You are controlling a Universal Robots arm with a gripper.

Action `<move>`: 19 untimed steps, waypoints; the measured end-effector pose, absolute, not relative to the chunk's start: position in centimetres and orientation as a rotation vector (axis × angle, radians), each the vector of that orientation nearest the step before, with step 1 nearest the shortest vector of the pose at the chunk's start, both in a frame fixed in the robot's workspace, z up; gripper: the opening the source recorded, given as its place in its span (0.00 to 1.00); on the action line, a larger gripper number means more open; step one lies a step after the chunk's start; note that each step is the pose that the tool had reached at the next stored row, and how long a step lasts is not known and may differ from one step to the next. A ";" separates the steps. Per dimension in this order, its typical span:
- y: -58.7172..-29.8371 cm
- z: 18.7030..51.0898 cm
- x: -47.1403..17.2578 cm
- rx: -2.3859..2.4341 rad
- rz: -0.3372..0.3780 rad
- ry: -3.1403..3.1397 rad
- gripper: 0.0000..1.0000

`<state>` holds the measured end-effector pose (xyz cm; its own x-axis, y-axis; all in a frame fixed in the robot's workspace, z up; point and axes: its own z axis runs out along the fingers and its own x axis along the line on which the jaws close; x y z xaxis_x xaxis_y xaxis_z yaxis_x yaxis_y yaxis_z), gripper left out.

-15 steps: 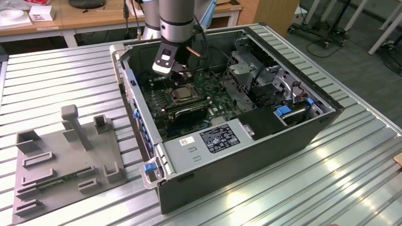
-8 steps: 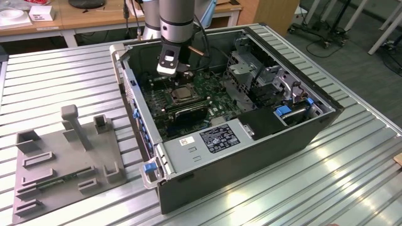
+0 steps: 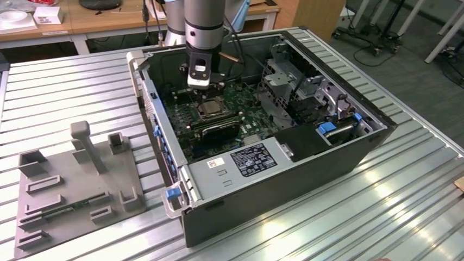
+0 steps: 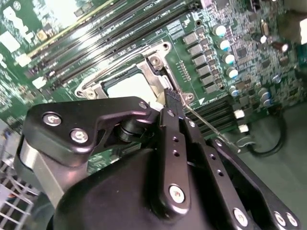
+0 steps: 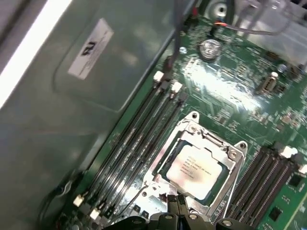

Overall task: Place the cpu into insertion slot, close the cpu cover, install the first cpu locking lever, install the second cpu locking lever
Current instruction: 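Close the cpu cover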

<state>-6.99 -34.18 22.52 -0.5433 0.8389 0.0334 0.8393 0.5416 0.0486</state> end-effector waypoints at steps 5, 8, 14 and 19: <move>-34.2 22.5 -7.0 -1.371 -0.092 -2.816 0.11; -34.2 22.5 -7.0 -1.293 -0.091 -2.850 0.11; -34.2 22.4 -7.0 -1.134 -0.090 -2.914 0.11; -34.2 22.4 -7.0 -1.001 -0.089 -2.959 0.11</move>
<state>-6.99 -34.18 22.38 -0.7946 0.6062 0.0335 0.6072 0.7931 0.0486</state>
